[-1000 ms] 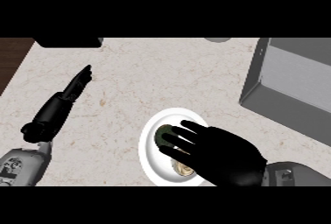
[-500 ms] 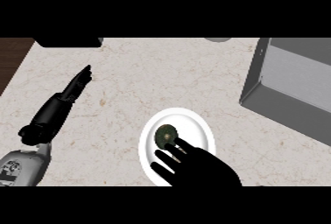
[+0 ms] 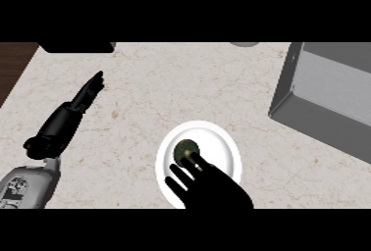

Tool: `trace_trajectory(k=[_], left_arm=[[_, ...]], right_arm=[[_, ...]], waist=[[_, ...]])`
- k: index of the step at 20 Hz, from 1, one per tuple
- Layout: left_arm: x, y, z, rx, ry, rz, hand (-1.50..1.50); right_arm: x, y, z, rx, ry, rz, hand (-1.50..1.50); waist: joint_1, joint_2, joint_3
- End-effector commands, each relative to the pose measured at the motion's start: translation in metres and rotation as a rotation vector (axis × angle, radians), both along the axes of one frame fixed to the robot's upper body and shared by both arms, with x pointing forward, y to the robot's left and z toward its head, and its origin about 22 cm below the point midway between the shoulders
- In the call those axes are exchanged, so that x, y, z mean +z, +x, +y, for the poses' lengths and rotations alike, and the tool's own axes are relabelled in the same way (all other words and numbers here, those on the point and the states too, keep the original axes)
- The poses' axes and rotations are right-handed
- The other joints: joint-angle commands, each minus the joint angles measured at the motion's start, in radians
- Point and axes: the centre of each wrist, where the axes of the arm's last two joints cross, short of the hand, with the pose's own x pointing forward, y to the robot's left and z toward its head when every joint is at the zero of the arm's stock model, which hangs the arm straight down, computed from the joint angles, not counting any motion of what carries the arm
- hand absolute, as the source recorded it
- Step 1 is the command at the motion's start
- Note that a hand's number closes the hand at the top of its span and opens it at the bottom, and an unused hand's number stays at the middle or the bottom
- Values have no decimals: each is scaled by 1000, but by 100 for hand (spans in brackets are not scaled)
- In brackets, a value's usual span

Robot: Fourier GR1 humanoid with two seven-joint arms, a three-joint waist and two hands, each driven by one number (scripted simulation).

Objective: Pick the cupcake from the plate and place it in the cardboard box

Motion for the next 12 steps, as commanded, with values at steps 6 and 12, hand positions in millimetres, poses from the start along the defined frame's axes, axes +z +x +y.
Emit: trace_trajectory(k=[6, 12], left_arm=[[-6, 3, -10, 3, 24, -20, 0], [0, 7, -10, -7, -5, -4, 0]], right_arm=[[-20, 15, -3, -28, -80, -53, -150], [-59, 14, 5, -32, -77, -58, -150]], waist=[[-1, 1, 0], [-2, 1, 0]])
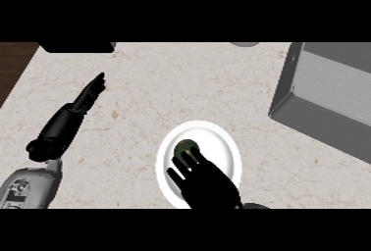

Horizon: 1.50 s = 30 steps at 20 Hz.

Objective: Pick the cupcake from the plate and place it in the cardboard box

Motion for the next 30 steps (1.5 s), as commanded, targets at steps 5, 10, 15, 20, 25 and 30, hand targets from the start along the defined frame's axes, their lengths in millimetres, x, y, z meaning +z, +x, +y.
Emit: trace_trajectory(k=[5, 10, 15, 20, 25, 30], left_arm=[[3, 6, -6, 8, 4, -3, 0], [-7, -9, 9, -1, -4, -6, 0], [-7, -9, 7, -10, -6, 12, 0], [9, 4, -7, 10, 2, -17, 0], [2, -2, 1, 13, 4, 2, 0], [-10, -2, 7, 1, 8, 2, 0]], right_arm=[[-36, -6, 3, 34, 3, 35, -150], [-20, 12, -23, 5, -13, 47, -150], [-45, 30, -9, -21, -46, -1, -150], [-43, 24, -15, -38, -38, 26, -150], [-79, 27, -27, 21, -52, 59, 150], [-95, 34, -11, 149, 36, -15, 150]], waist=[[-2, 0, 0], [-2, -1, 0], [2, 0, 0], [-3, -1, 0], [-1, 0, 0], [3, 2, 0]])
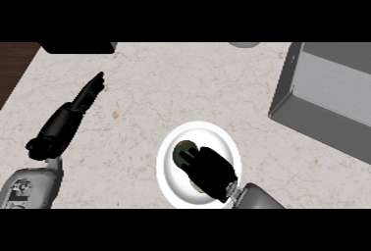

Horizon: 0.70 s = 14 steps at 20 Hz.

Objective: Pick the cupcake from the plate and place it in the cardboard box

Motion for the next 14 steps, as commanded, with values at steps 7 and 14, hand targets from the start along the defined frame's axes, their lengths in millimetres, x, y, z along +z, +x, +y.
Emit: trace_trajectory(k=[7, 14], left_arm=[[0, -1, 1, -1, -12, 1, 0], [-2, 3, 16, -4, -2, 8, 0]], right_arm=[[-19, 27, -65, -26, 216, -16, 150], [0, 68, -133, -85, 426, 7, 150]], waist=[[-4, 10, 1], [-3, 10, 0]])
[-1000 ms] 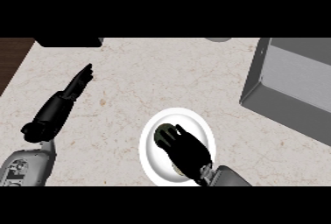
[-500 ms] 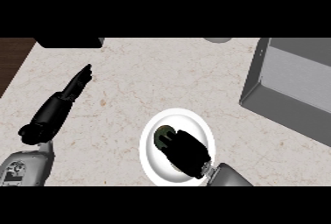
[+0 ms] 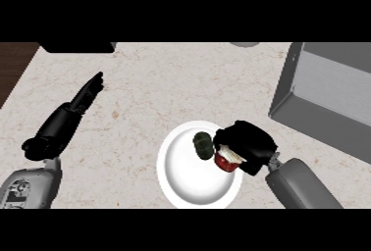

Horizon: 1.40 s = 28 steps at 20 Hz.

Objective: Pick the cupcake from the plate and place it in the cardboard box

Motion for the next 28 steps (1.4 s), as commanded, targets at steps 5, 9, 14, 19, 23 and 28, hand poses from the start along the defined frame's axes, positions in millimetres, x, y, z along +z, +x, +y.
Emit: trace_trajectory(k=[5, 9, 14, 19, 23, 28], left_arm=[[4, -8, 5, -4, 10, 1, 0], [-19, -1, 9, 16, 19, 2, 0], [-5, -6, 6, 15, 12, 3, 0], [1, -3, -4, 12, 19, -16, 0], [-2, -2, -22, -15, -11, -4, 0], [-5, 4, -14, -14, 9, 4, 0]], right_arm=[[21, 16, -43, 17, 168, -180, 150], [85, -4, -48, 25, 204, -309, 150], [128, -3, -64, -209, 390, -349, 150], [163, 16, -89, -478, 549, -331, 150], [175, 42, -130, -613, 573, -340, 150], [191, 71, -170, -704, 576, -366, 150]], waist=[[3, 2, 0], [-19, -1, -2], [-15, -5, -1], [-4, -2, -1], [5, 4, -1], [7, 6, -1]])
